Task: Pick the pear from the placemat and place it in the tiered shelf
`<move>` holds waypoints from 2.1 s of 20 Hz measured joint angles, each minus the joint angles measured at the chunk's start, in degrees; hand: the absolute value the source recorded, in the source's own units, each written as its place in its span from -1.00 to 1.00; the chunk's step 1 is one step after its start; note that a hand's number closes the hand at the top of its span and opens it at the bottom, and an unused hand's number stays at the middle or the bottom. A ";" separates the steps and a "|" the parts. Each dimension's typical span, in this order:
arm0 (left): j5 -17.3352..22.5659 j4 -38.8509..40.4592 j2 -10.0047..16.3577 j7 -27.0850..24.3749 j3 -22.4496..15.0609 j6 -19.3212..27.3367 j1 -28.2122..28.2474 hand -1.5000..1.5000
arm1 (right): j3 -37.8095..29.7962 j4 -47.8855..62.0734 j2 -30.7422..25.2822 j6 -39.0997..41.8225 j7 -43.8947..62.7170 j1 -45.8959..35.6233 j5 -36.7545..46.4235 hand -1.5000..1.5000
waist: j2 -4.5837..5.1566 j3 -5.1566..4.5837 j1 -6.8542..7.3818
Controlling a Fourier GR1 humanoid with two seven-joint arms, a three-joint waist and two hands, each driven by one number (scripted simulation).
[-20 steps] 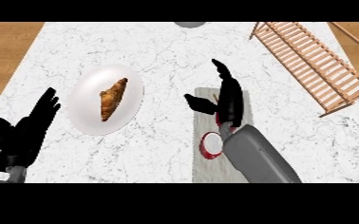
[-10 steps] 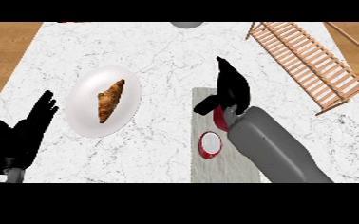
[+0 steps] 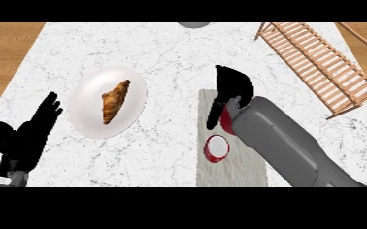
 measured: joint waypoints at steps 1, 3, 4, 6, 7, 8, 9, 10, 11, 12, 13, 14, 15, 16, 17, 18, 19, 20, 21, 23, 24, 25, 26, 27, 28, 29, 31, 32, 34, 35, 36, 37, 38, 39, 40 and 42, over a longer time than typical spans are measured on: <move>-0.31 -0.13 -0.41 0.03 -0.11 0.31 0.10 0.00 | 0.32 -0.22 -0.24 0.89 0.08 0.12 -0.18 -1.00 | -0.01 0.02 -0.05; -0.03 0.55 -0.13 0.08 0.72 -0.76 -0.24 0.00 | 0.35 -0.33 -1.07 2.58 -0.23 0.65 -0.76 -1.00 | 0.02 0.03 -0.18; -0.03 0.24 -0.24 0.51 0.83 -0.81 -0.28 0.00 | 0.71 -0.24 -0.73 3.06 -0.07 0.91 -0.57 -1.00 | 0.03 0.04 -0.16; -0.35 0.01 -0.77 0.27 0.97 -1.04 0.14 0.00 | 0.23 0.65 -0.52 4.08 -0.20 0.80 -0.79 -1.00 | 0.07 0.06 -0.06; -0.52 0.64 -0.94 -0.42 1.26 -1.47 0.30 0.00 | -0.03 1.24 -1.00 4.58 -0.82 1.04 -0.75 -1.00 | 0.09 0.06 -0.05; -0.54 0.00 -0.78 0.21 1.54 -1.49 0.35 0.00 | -0.45 2.18 -1.29 5.10 -1.41 0.74 -0.60 -1.00 | 0.11 0.07 0.03; -0.28 -0.21 -0.19 0.73 2.35 -1.92 0.17 0.00 | -0.55 3.05 -1.26 5.42 -1.95 0.97 -0.32 -1.00 | 0.12 0.07 0.08; -0.41 -0.10 -0.21 0.95 2.49 -2.23 -0.04 0.00 | -0.80 4.20 -1.32 5.89 -2.54 1.01 -0.24 -1.00 | 0.15 0.08 0.10; -0.80 0.10 -0.51 0.37 2.59 -2.37 0.30 0.00 | -0.78 4.80 -1.10 6.19 -2.67 1.11 0.18 -1.00 | 0.16 0.08 0.11; -1.22 -0.05 -0.98 0.26 2.55 -2.23 0.58 0.00 | -0.83 5.31 -1.20 6.40 -3.10 1.67 0.76 -1.00 | 0.16 0.08 0.11; -1.32 0.78 -1.18 -0.10 2.92 -2.83 0.35 0.00 | -0.91 6.36 -0.93 6.61 -3.60 1.85 1.39 -1.00 | 0.19 0.08 0.10; -1.50 0.17 -1.27 0.82 3.07 -2.70 -0.03 0.00 | -1.19 7.75 -0.49 6.60 -4.07 1.86 2.18 -1.00 | 0.21 0.08 0.14; -1.92 0.28 -1.64 0.73 3.23 -2.93 0.08 0.00 | -1.51 7.12 -0.55 6.77 -4.12 2.50 2.84 -1.00 | 0.19 0.10 0.07; -1.85 0.75 -1.55 0.60 3.78 -3.79 -0.03 0.00 | -1.71 7.98 -0.56 6.80 -5.00 3.21 3.56 -1.00 | 0.19 0.09 0.07; -2.32 0.52 -1.98 0.93 3.92 -3.61 0.01 0.00 | -2.18 8.44 -0.47 6.97 -5.38 3.45 4.30 -1.00 | 0.20 0.10 0.07; -2.74 1.85 -2.60 0.18 4.26 -4.16 -0.37 0.00 | -2.73 9.00 0.05 7.06 -5.65 3.46 5.09 -1.00 | 0.21 0.10 0.03; -3.24 1.83 -2.86 0.14 4.49 -4.48 -0.24 0.00 | -3.52 9.88 0.09 7.47 -6.54 3.34 5.78 -1.00 | 0.22 0.10 0.07; -3.68 0.97 -3.24 1.28 4.51 -3.84 -0.57 0.00 | -3.63 10.45 0.20 7.24 -7.28 4.02 6.78 -1.00 | 0.20 0.09 0.07; -4.15 1.24 -3.54 0.75 4.86 -4.28 -0.15 0.00 | -4.01 10.07 0.13 7.36 -7.63 4.84 7.60 -1.00 | 0.19 0.10 0.04; -4.99 2.12 -4.29 0.73 5.45 -4.81 -0.70 0.00 | -4.87 11.93 1.13 6.99 -9.10 5.29 9.49 -1.00 | 0.18 0.09 0.06; -5.37 2.03 -4.44 0.82 5.87 -5.15 -0.50 0.00 | -5.16 11.93 1.63 6.79 -9.40 6.02 10.50 -1.00 | 0.14 0.07 0.05; -5.85 2.28 -4.80 0.45 6.35 -5.45 -0.35 0.00 | -5.70 11.60 1.74 7.12 -9.67 6.68 11.17 -1.00 | 0.10 0.06 0.04; -6.07 1.80 -4.86 1.23 6.69 -5.74 -0.50 0.00 | -6.53 12.71 2.35 7.35 -9.99 6.07 11.83 -1.00 | 0.09 0.05 0.08; -6.34 0.98 -5.13 1.81 6.89 -5.77 -0.08 0.00 | -7.44 14.16 2.90 7.57 -10.70 5.41 12.33 -1.00 | 0.07 0.04 0.15; -6.72 0.68 -5.55 1.25 7.21 -5.94 0.72 0.00 | -7.79 13.96 3.19 7.59 -10.91 6.08 12.97 -1.00 | 0.01 0.02 0.15; -6.84 0.82 -5.45 1.32 7.89 -6.63 0.73 0.00 | -8.42 13.44 3.60 8.04 -10.41 6.17 13.48 -1.00 | 0.02 0.02 0.11; -7.00 0.23 -5.57 2.36 8.69 -7.21 0.58 0.00 | -9.60 15.25 4.44 7.60 -11.49 6.43 14.53 -1.00 | -0.07 -0.02 0.17; -7.52 -0.24 -6.09 2.54 8.56 -6.97 0.64 0.00 | -10.28 17.05 5.25 7.32 -11.96 5.90 14.87 1.00 | -0.12 -0.06 0.24; -7.93 -0.08 -6.35 3.05 9.21 -7.73 0.09 0.00 | -11.25 17.33 5.81 7.33 -12.90 6.55 15.57 1.00 | -0.28 -0.12 0.18; -8.10 0.53 -6.57 2.62 9.63 -8.31 0.09 0.00 | -11.97 18.08 6.16 7.05 -13.41 6.39 15.95 1.00 | -0.37 -0.18 0.17; -8.28 1.57 -6.65 2.24 10.14 -8.87 -0.32 0.00 | -12.15 16.89 6.19 7.38 -13.63 7.31 16.11 1.00 | -0.44 -0.20 0.09; -8.35 0.51 -6.65 2.56 10.43 -9.21 0.43 0.00 | -12.52 16.62 6.12 7.70 -14.28 7.62 16.41 1.00 | -0.49 -0.20 0.13; -8.60 0.69 -6.92 2.63 10.74 -9.36 0.22 0.00 | -12.72 16.29 5.94 7.94 -15.25 8.03 16.82 1.00 | -0.54 -0.21 0.13; -9.22 -0.48 -7.48 3.41 10.38 -8.81 0.25 0.00 | -12.90 16.17 5.83 8.29 -15.60 8.03 17.29 1.00 | -0.54 -0.20 0.14; -9.29 -0.42 -7.53 3.58 10.78 -8.96 0.02 0.00 | -12.70 16.30 5.92 8.06 -16.40 8.37 18.03 1.00 | -0.63 -0.25 0.13; -9.68 -0.17 -7.54 3.95 11.40 -9.37 -0.31 0.00 | -12.62 16.72 6.18 7.83 -17.20 8.43 19.48 1.00 | -0.75 -0.35 0.10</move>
